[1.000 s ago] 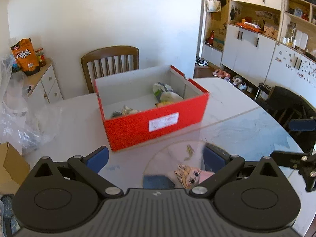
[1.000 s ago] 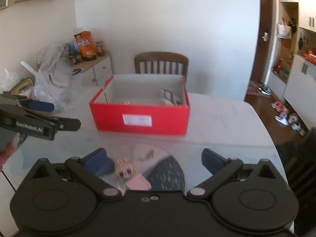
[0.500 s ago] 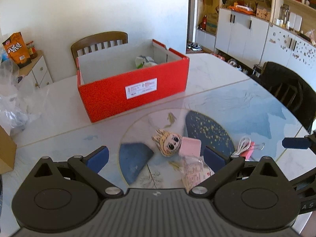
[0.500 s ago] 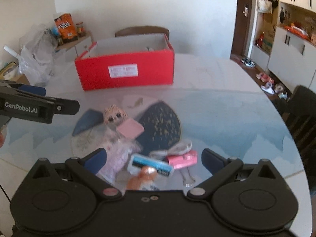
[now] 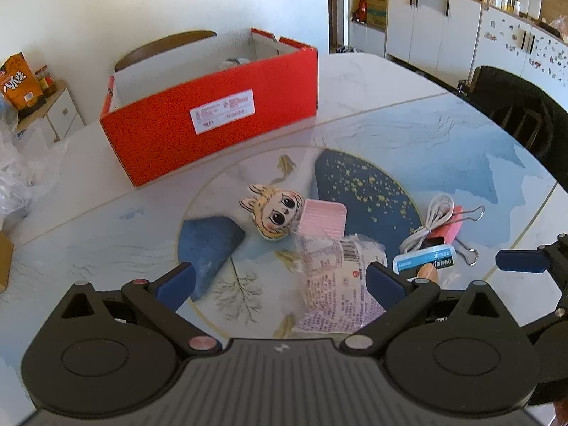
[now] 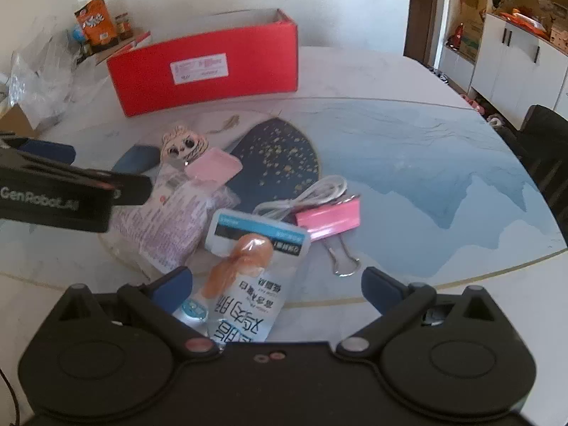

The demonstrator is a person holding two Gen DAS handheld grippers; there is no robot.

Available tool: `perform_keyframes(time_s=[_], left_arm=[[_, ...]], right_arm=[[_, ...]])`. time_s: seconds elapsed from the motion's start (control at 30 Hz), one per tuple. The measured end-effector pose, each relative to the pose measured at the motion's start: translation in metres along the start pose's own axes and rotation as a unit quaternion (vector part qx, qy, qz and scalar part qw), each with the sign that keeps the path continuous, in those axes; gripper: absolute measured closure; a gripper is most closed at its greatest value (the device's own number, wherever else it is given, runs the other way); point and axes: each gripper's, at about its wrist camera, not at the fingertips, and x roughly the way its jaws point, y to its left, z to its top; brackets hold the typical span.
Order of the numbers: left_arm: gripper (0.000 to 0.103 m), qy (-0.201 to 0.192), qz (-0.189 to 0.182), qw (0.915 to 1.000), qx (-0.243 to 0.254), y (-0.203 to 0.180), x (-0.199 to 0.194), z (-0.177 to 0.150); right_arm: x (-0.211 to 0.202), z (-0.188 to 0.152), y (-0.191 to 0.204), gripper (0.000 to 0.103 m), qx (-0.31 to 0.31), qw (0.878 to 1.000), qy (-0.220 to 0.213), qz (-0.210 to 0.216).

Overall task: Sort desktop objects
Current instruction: 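Grasp the clear wrapped packet with the left gripper while the right grasps the white pouch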

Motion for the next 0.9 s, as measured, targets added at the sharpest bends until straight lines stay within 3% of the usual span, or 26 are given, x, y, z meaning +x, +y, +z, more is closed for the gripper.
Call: perform_keyframes(time_s=[0.23,0.63,0.9], left_arm=[[0.001,0.014,-0.008,0.9999,0.004,-0.011,0.013,-0.002],[0.002,0.035,-0.039,0.9982,0.028,-0.028,0.033,-0.007],[0.012,0.044,-0.068,0.9965,0.023,-0.027,0.038,-0.005]], right_arm=[[0.011,-0.002,0.005,0.004,-0.015,1.0,0.007,0.011],[0.022,0.003,0.006,0.021,-0.052,0.998,0.005,0.019],[0.021,0.004,-0.001,0.029,-0.069,0.997,0.0,0.031]])
